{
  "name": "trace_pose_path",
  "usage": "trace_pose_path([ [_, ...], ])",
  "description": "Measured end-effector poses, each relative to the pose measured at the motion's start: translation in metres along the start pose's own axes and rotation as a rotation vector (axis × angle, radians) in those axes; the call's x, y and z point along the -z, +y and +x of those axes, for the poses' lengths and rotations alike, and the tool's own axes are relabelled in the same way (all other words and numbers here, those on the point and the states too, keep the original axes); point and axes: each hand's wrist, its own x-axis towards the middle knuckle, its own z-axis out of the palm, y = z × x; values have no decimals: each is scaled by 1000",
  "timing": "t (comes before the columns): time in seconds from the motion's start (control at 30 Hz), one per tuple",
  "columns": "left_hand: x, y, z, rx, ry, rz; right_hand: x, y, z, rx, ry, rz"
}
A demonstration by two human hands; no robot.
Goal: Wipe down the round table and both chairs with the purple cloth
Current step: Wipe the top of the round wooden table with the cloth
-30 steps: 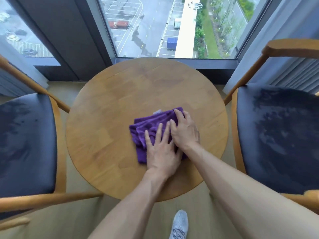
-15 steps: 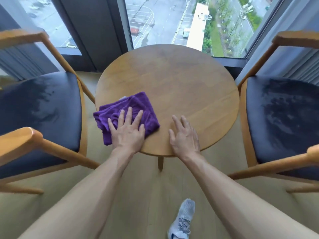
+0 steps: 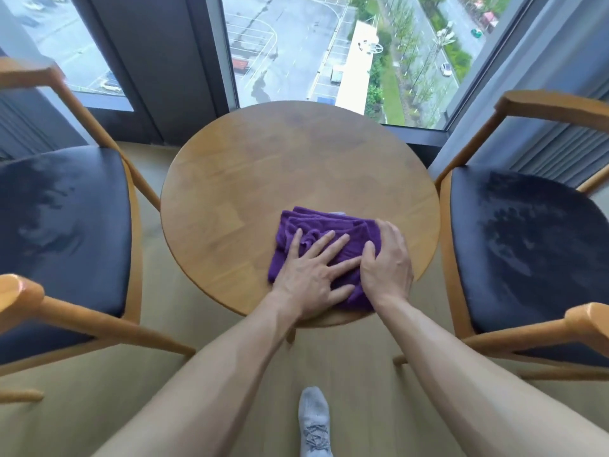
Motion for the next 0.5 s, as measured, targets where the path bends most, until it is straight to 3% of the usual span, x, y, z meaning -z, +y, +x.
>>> trace_pose_path([
  [0.1, 7, -71, 6, 162, 4, 6, -19, -18, 22, 48, -70, 4],
  [0.27, 20, -200, 3, 625, 18, -95, -46, -38, 67, 111, -165, -11],
  [0.37, 21, -220, 26, 821, 32, -160, -56, -36, 97, 94, -204, -20],
  [0.5, 20, -195, 99, 1030, 114, -155, -69, -33, 138, 98, -254, -81],
])
